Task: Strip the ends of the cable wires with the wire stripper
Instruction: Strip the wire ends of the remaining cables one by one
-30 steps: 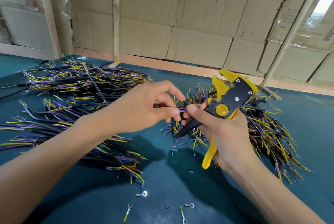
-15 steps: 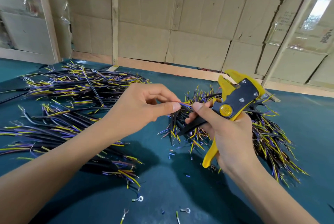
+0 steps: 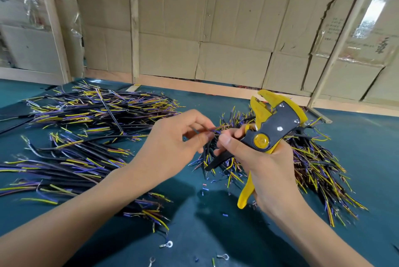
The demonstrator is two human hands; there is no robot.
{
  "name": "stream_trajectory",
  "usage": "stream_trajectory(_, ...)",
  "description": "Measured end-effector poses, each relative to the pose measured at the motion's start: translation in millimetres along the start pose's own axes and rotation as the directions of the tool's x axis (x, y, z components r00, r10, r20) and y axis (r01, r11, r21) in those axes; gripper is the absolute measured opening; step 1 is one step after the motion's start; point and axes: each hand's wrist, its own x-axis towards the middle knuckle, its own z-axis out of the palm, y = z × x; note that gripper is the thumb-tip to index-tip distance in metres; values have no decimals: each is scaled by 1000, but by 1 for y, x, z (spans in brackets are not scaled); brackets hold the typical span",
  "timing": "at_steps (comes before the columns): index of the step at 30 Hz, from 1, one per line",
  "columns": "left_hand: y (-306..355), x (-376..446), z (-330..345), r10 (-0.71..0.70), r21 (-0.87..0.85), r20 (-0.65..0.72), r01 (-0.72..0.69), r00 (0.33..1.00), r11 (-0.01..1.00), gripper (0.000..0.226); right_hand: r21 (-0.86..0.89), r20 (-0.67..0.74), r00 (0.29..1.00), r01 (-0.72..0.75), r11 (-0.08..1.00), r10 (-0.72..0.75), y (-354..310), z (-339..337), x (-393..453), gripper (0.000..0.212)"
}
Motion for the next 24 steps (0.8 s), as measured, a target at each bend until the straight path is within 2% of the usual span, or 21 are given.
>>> stream_trajectory(2, 1, 0, 1, -67, -153, 6, 67, 998, 986, 9, -38, 5, 1000, 12, 999, -12, 0, 1, -1, 20)
stream_trajectory(5, 5, 3, -1, -144, -435, 35, 144, 989, 889, 11, -70, -1, 1000, 22, 997, -22, 1, 1, -1, 21)
stream_trajectory(7, 8, 5, -2, -169, -538, 69, 179, 983, 824, 20, -65, -6, 1000, 12, 998, -13, 2, 0, -1, 21)
stream_trajectory(10, 10, 5, -1, -220, -634, 94, 228, 971, 739, 22, -48, 17, 1000, -1, 999, 2, 2, 1, -1, 20)
stream_trajectory(16, 11, 3, 1, -274, -638, 65, 251, 960, 728, 16, -93, 61, 997, 54, 994, -49, 1, 6, -5, 22)
stream_trajectory(24, 10, 1, 2, -244, -568, 34, 219, 969, 793, 20, -93, 62, 997, 53, 994, -48, 1, 8, -7, 16)
